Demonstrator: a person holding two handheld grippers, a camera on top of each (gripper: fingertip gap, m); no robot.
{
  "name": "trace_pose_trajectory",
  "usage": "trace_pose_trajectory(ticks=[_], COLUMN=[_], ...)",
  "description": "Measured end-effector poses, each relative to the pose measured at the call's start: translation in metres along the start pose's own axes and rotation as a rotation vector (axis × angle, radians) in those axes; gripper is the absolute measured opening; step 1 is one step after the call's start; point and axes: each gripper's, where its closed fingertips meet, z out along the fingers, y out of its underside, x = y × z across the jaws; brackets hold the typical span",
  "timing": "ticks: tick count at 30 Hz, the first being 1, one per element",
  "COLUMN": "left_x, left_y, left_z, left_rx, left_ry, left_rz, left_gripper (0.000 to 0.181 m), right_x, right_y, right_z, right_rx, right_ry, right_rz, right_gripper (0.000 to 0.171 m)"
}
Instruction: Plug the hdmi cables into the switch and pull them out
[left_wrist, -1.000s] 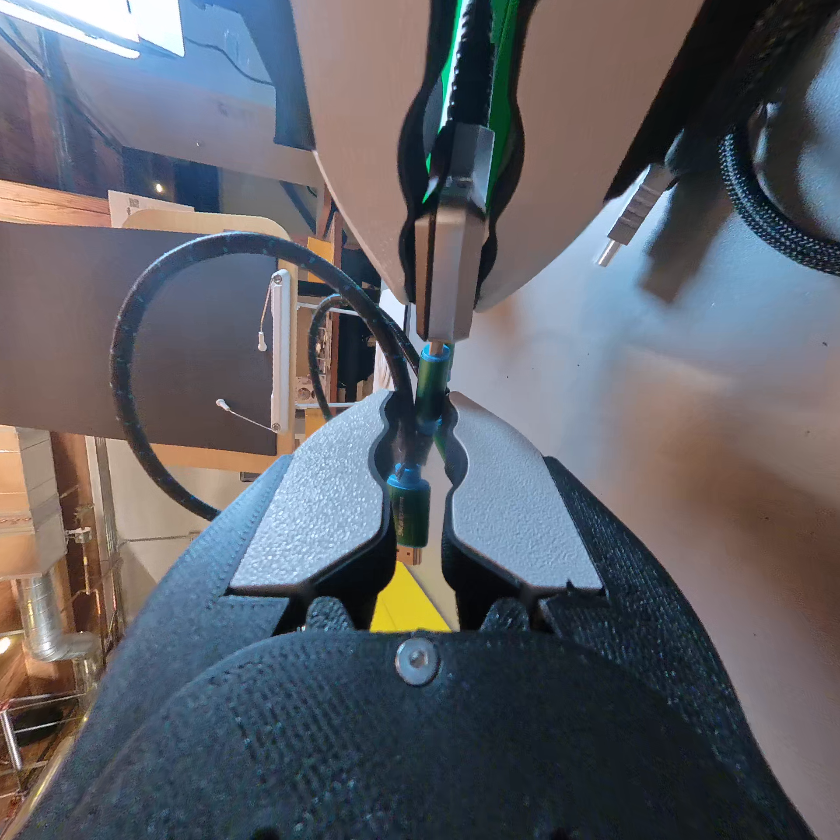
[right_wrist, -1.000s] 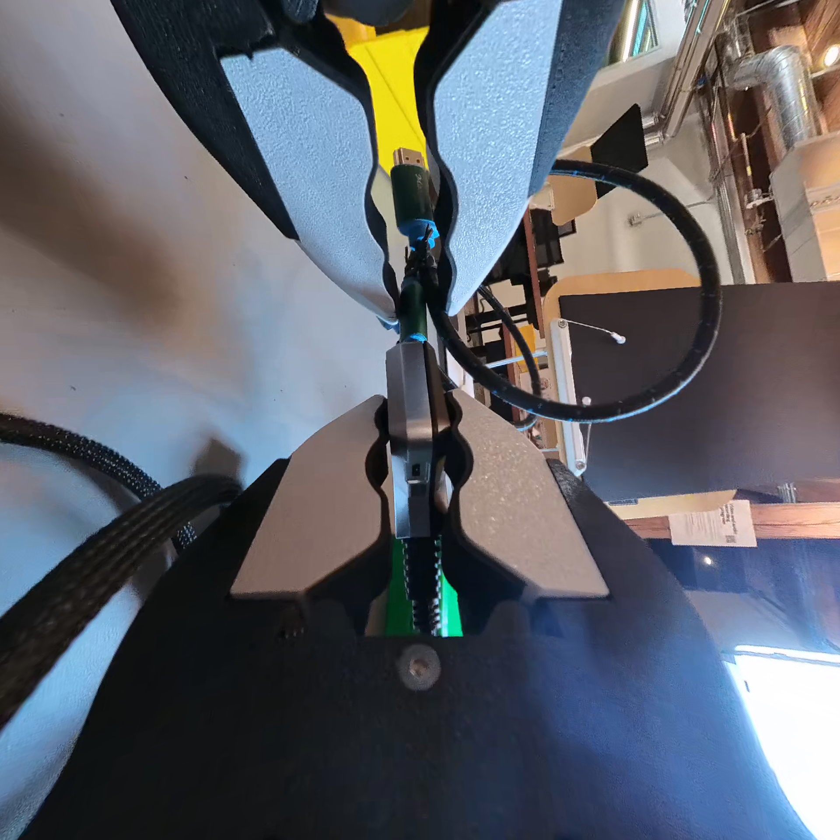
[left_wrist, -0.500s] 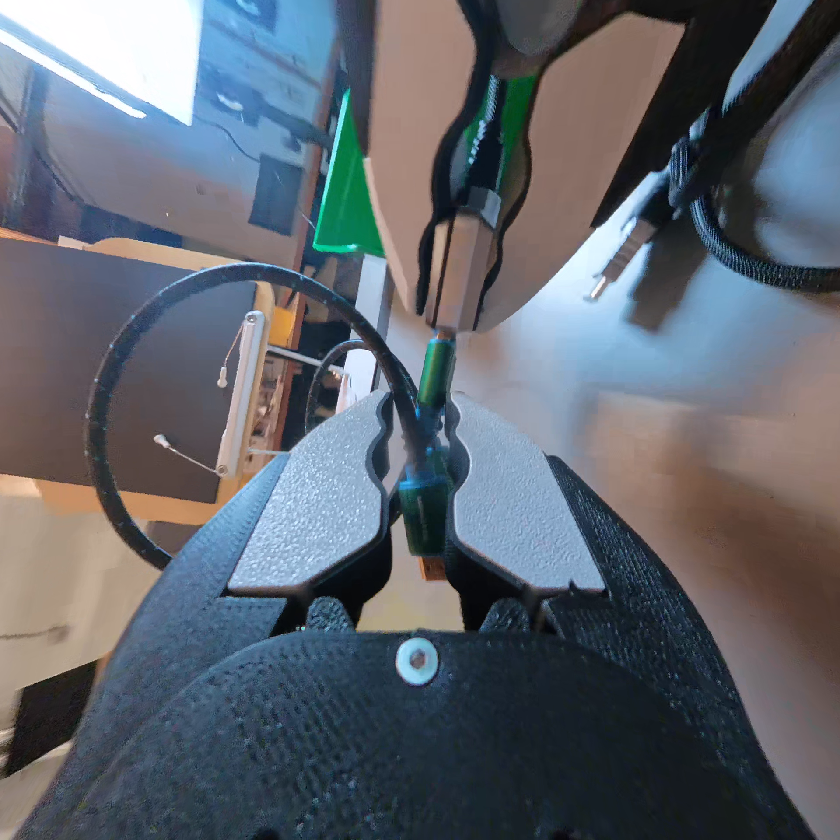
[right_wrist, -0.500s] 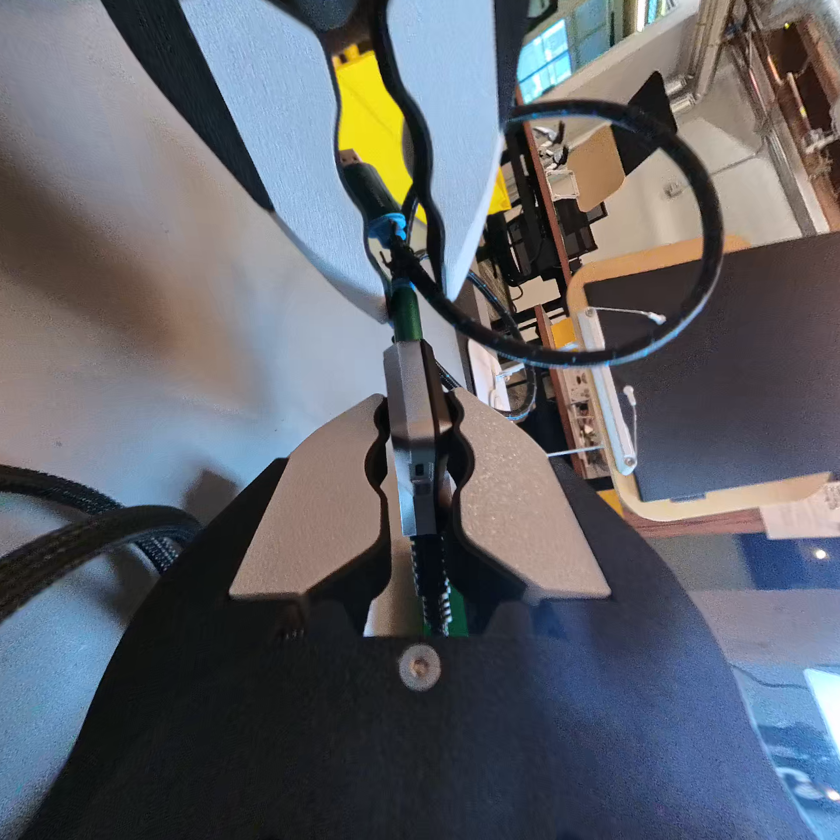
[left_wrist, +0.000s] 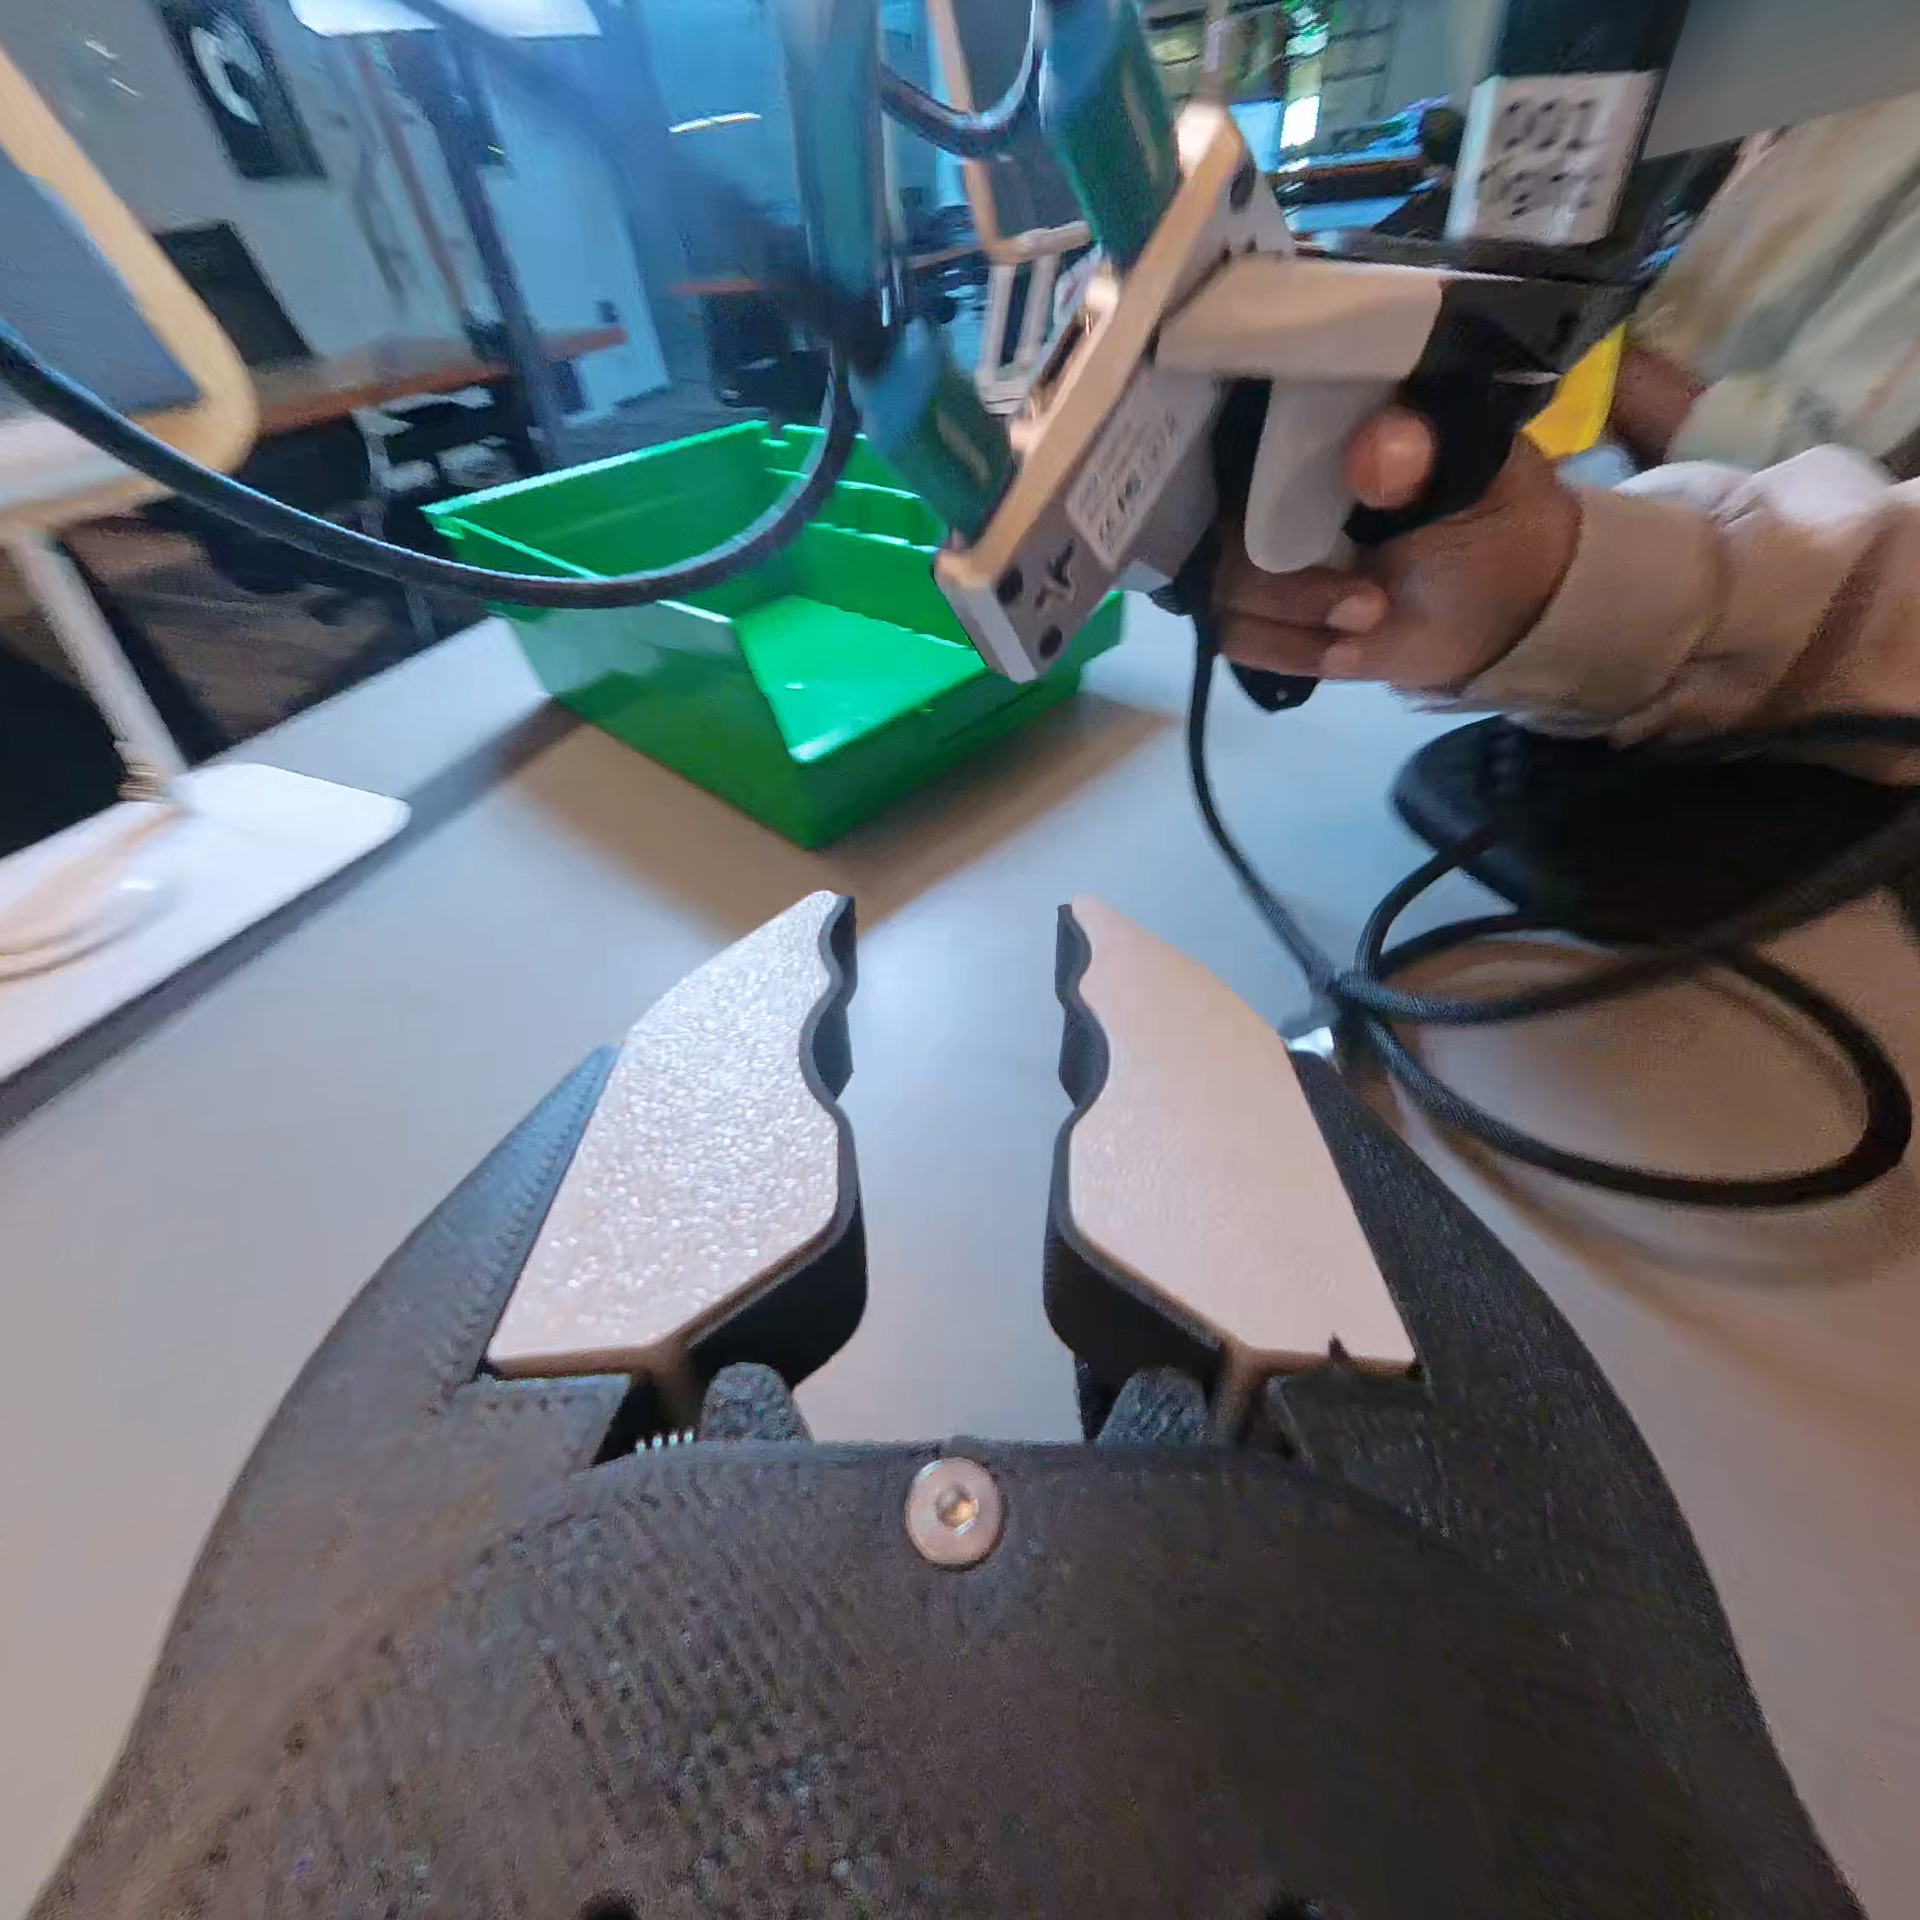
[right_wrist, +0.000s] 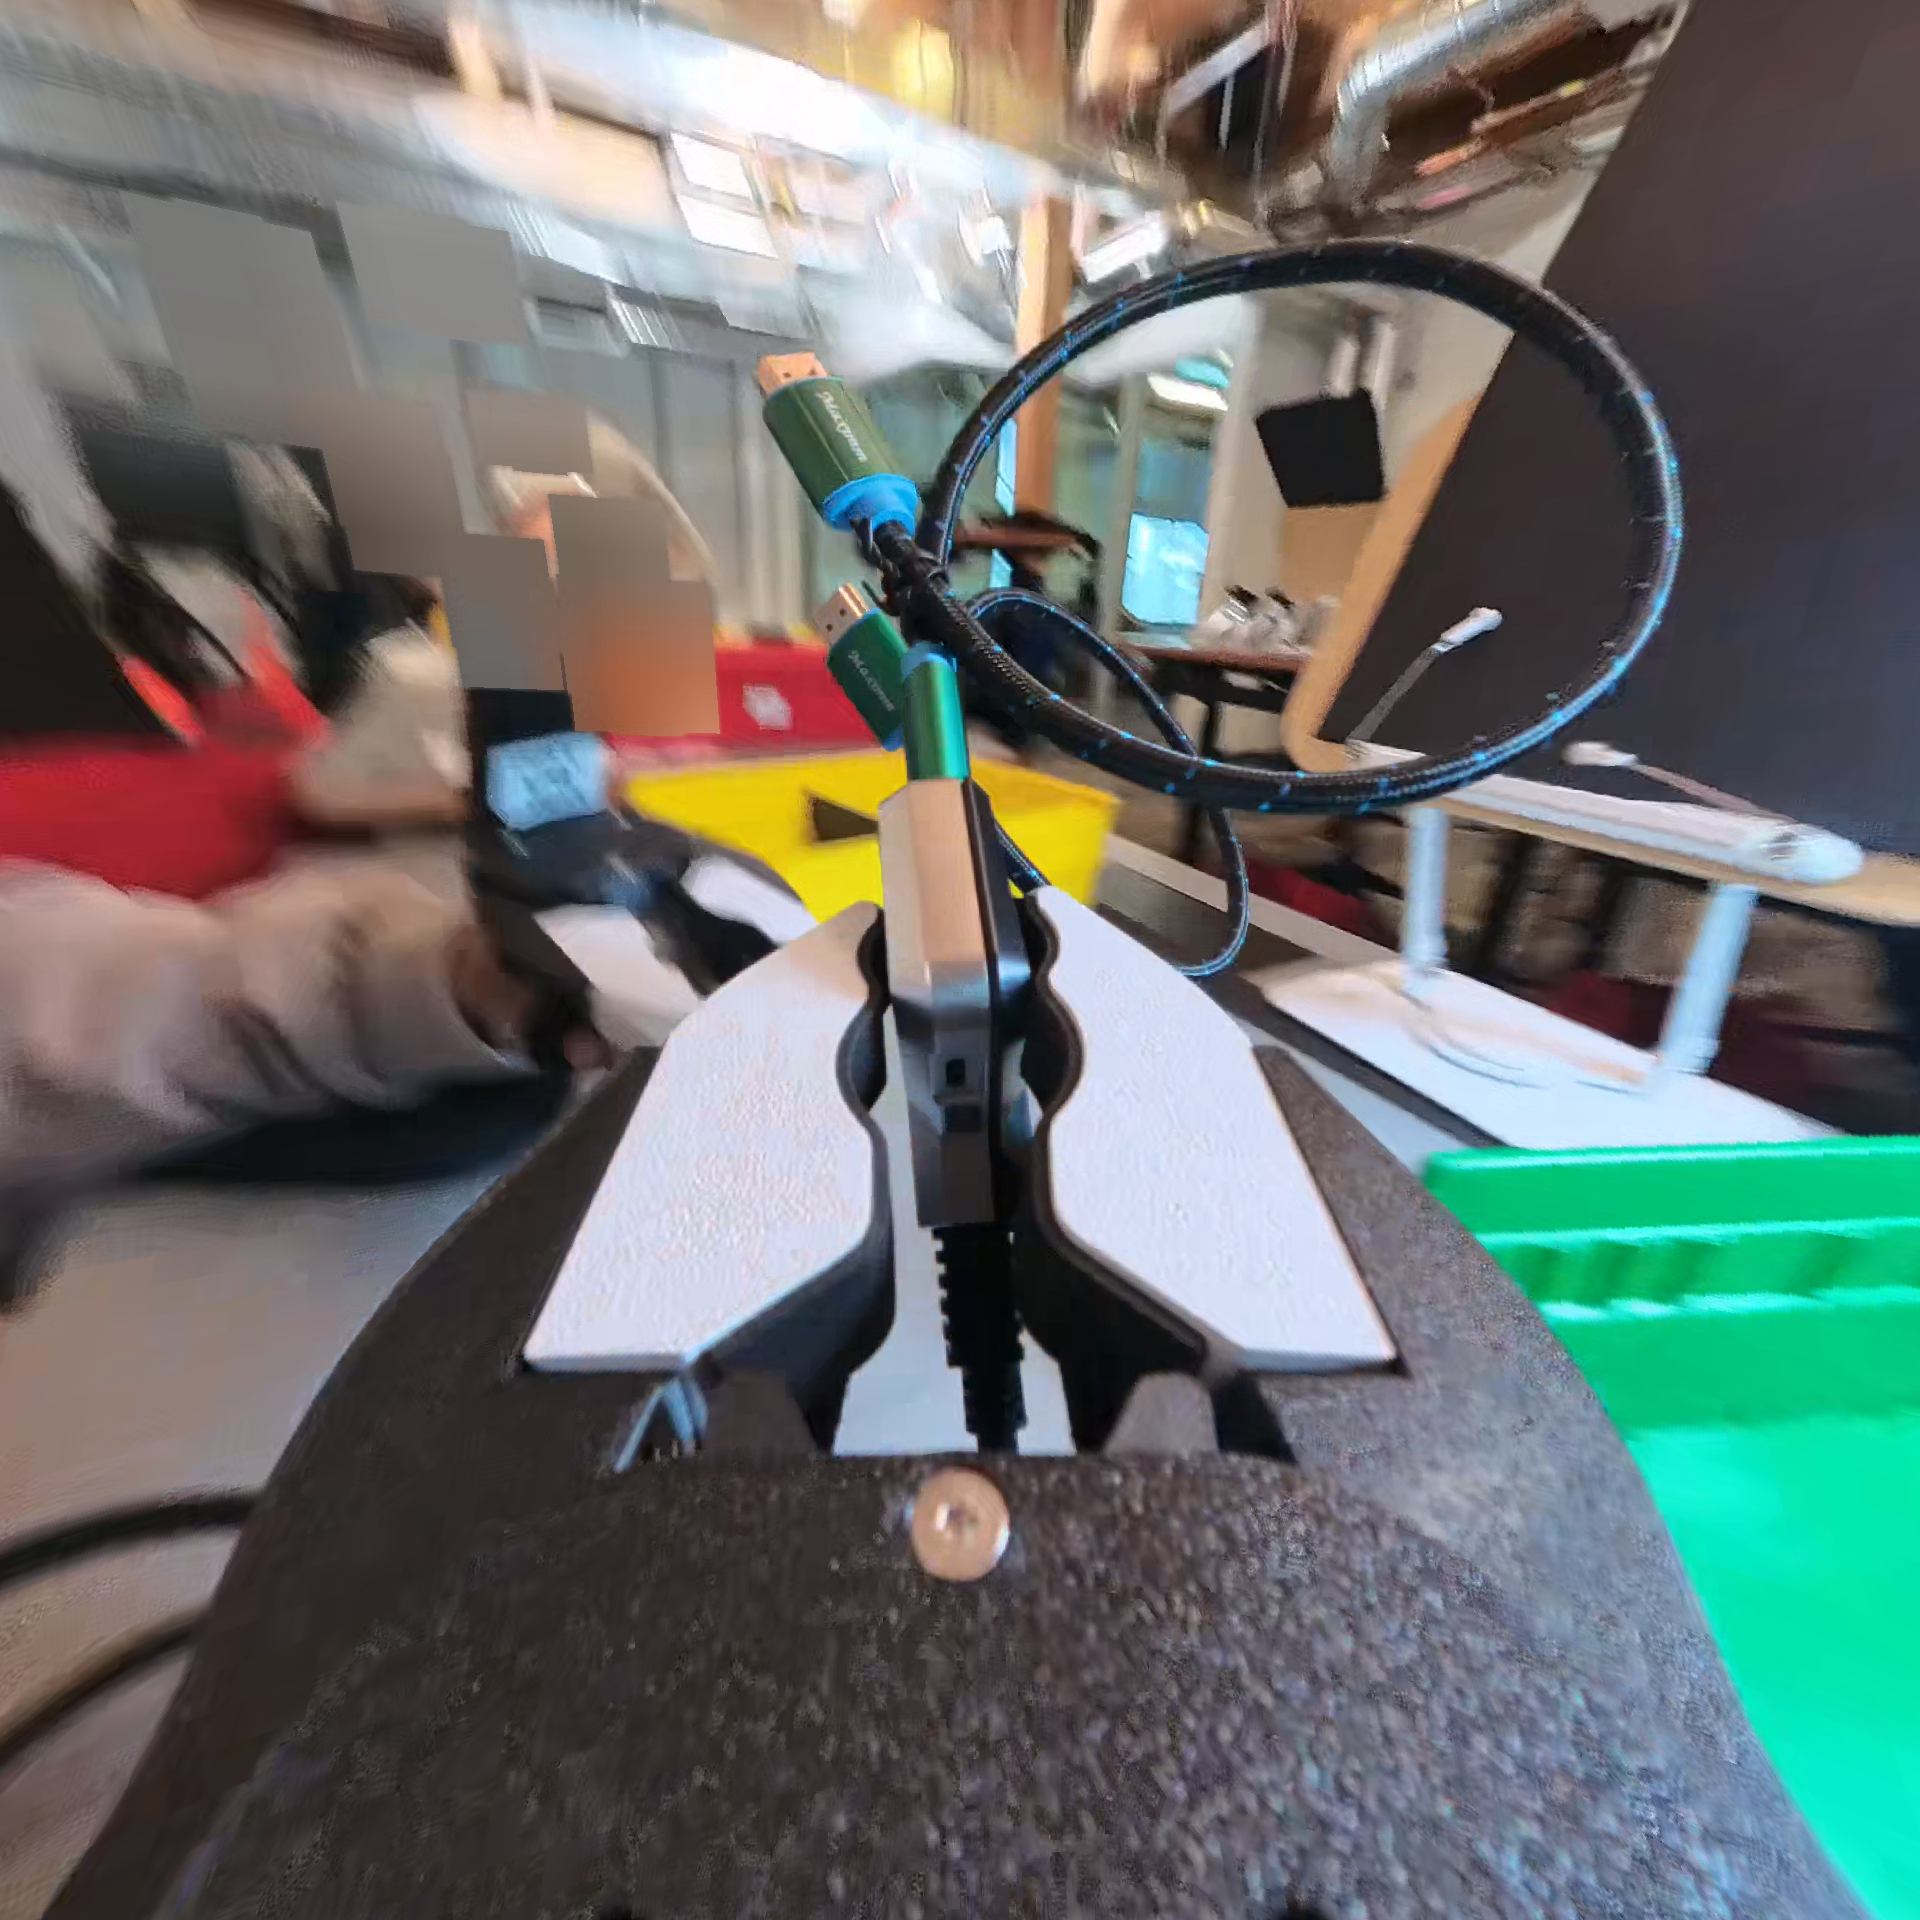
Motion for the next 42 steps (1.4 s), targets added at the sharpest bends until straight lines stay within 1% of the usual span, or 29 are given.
trace_pose_trajectory(ticks=[2,4,6,7,8,9,12,15,17,20,21,22,23,24,26,27,29,31,33,35,38,42], left_x=[0.017,0.036,0.051,0.055,0.054,0.053,0.049,0.049,0.051,0.058,0.060,0.062,0.063,0.063,0.063,0.063,0.059,0.052,0.041,0.033,0.024,0.023], left_y=[-0.004,-0.016,-0.027,-0.032,-0.035,-0.034,-0.034,-0.027,-0.021,-0.010,-0.009,-0.009,-0.006,-0.002,0.003,0.002,-0.002,-0.012,-0.019,-0.018,-0.017,-0.019], left_z=[0.008,0.012,0.014,0.013,0.011,0.009,-0.002,-0.012,-0.014,-0.011,-0.010,-0.009,-0.008,-0.007,-0.007,-0.007,-0.006,-0.007,-0.010,-0.012,-0.013,-0.014], left_rx=[0.036,0.097,0.155,0.178,0.192,0.173,0.167,0.120,0.081,0.004,0.001,-0.006,-0.026,-0.060,-0.091,-0.082,-0.050,0.014,0.060,0.072,0.078,0.082], left_ry=[0.083,0.167,0.213,0.214,0.193,0.190,0.230,0.289,0.337,0.364,0.365,0.368,0.365,0.349,0.333,0.328,0.302,0.263,0.229,0.208,0.167,0.153], left_rz=[-0.046,-0.066,-0.051,-0.032,-0.011,0.011,-0.008,0.002,-0.004,0.033,0.042,0.050,0.070,0.105,0.141,0.141,0.148,0.135,0.096,0.065,0.073,0.082], left_gripper=[0.042,0.049,0.052,0.046,0.031,0.027,0.026,0.026,0.026,0.027,0.026,0.026,0.026,0.026,0.026,0.026,0.026,0.028,0.031,0.031,0.030,0.029], right_x=[-0.012,-0.024,-0.036,-0.041,-0.047,-0.049,-0.051,-0.044,-0.046,-0.065,-0.072,-0.078,-0.081,-0.083,-0.084,-0.082,-0.078,-0.068,-0.054,-0.033,0.003,0.068], right_y=[-0.014,-0.017,-0.010,-0.004,0.001,0.003,0.003,0.007,0.018,0.044,0.053,0.061,0.064,0.062,0.057,0.055,0.049,0.026,-0.007,-0.049,-0.119,-0.201], right_z=[0.001,0.005,0.011,0.015,0.017,0.019,0.016,0.007,0.005,0.003,0.002,0.003,0.004,0.006,0.008,0.009,0.009,0.010,0.011,0.017,0.032,0.055], right_rx=[0.124,0.195,0.204,0.183,0.155,0.132,0.075,-0.021,-0.138,-0.361,-0.425,-0.460,-0.461,-0.435,-0.411,-0.403,-0.398,-0.359,-0.327,-0.308,-0.314,-0.351], right_ry=[-0.109,-0.208,-0.273,-0.299,-0.331,-0.349,-0.384,-0.367,-0.365,-0.435,-0.461,-0.475,-0.481,-0.485,-0.495,-0.485,-0.464,-0.437,-0.411,-0.360,-0.275,-0.112], right_rz=[0.204,0.353,0.425,0.432,0.424,0.425,0.369,0.256,0.165,0.092,0.091,0.084,0.072,0.077,0.123,0.131,0.075,0.015,-0.056,-0.156,-0.316,-0.515], right_gripper=[0.022,0.021,0.021,0.021,0.021,0.021,0.021,0.023,0.027,0.046,0.045,0.040,0.030,0.025,0.024,0.023,0.023,0.022,0.022,0.022,0.022,0.022])
